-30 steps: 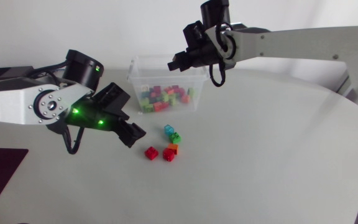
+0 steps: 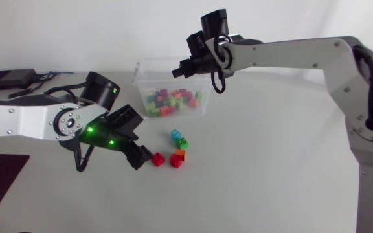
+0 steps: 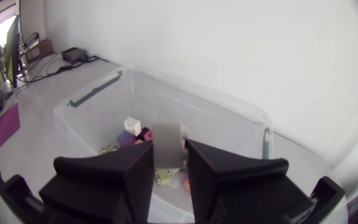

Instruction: Place the duplo bricks in the container

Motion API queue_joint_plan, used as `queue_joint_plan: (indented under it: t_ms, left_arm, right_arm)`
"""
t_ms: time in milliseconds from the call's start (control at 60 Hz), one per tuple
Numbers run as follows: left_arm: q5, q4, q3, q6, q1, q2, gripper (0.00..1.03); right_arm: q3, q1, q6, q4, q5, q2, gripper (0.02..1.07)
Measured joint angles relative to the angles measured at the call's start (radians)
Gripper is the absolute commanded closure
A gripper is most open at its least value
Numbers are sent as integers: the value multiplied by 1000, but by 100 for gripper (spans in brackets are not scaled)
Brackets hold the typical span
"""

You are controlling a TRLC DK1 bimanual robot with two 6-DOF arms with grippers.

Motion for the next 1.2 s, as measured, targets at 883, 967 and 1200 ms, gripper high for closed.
queue_joint_plan:
  t_ms: [883,967,1200]
  left_arm:
    - [-65,1,141,-28,-57,305,19]
    - [-71,0,145,-28,-55,335,25]
    - [-72,2,172,-28,-54,370,53]
  right_arm:
    - [-610,29,-1,-17,26,-596,7]
    - [-688,48,-2,-36,12,-640,7]
    - [-834,100,-32,-82,-7,-703,7]
